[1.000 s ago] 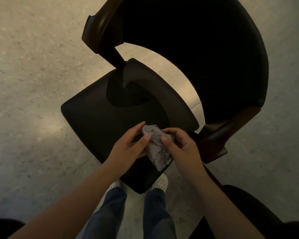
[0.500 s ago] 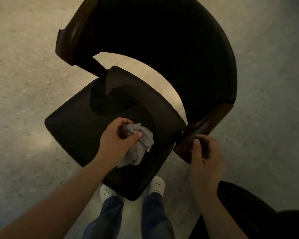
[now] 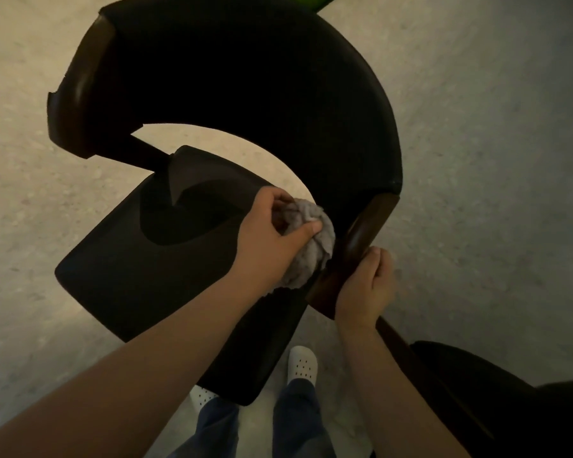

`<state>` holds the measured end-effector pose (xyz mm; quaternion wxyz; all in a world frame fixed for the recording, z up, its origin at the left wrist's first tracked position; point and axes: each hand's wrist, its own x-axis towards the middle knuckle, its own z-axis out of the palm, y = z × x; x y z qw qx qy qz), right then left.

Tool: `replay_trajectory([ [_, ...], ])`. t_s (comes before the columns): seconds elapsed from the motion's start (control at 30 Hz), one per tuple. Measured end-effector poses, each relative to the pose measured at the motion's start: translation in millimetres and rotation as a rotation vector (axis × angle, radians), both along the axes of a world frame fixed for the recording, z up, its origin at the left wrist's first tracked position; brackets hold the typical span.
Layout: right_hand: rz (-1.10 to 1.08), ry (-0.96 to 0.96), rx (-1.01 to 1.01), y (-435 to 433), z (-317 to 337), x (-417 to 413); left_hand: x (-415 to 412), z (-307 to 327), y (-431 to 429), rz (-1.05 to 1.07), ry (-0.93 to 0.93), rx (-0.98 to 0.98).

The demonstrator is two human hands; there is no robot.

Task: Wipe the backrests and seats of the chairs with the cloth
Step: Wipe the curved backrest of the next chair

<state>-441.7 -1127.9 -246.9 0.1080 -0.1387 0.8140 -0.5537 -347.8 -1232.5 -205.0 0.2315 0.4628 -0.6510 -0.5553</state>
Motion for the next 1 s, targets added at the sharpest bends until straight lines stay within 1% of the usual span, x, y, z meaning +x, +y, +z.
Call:
replay_trajectory([
  [0.13, 0.034, 0.021, -0.021, 1.0, -5.2, -2.4, -23.4, 4.0, -2.9, -0.003, 0.061, -0.056],
  [0.23, 0.036, -0.024, -0.023, 0.6, -8.6, -3.6, -38.6, 10.2, -3.9, -0.011, 0.128, -0.11],
  [0.33, 0.041, -0.04, -0.044, 1.2, -10.6, -3.8, -49.7, 12.5, -3.8, -0.076, 0.146, -0.149],
  [0.43, 0.043, 0.004, -0.035, 1.2, -10.5, -3.8, -61.6, 6.9, 2.1, -0.146, 0.141, -0.129],
  [0.5, 0.045, 0.032, -0.034, 1.3, -11.1, -4.3, -67.5, 2.3, 9.3, -0.104, 0.168, -0.105],
  [0.57, 0.049, 0.041, -0.031, 1.2, -11.7, -4.8, -70.9, -3.2, 14.3, -0.049, 0.185, -0.13],
  [0.63, 0.052, 0.048, -0.033, 1.4, -12.2, -4.3, -70.9, -11.9, 14.7, -0.006, 0.162, -0.154],
  [0.77, 0.045, 0.032, -0.044, 0.8, -15.3, -3.3, -69.4, -31.5, 13.8, 0.036, 0.106, -0.103],
  [0.9, 0.04, 0.04, -0.059, 0.5, -19.5, -3.9, -67.5, -47.3, 17.0, 0.06, 0.149, -0.08],
  [1.0, 0.041, 0.037, -0.061, 0.6, -19.3, -3.4, -57.2, -62.4, 19.0, 0.027, 0.046, 0.036],
])
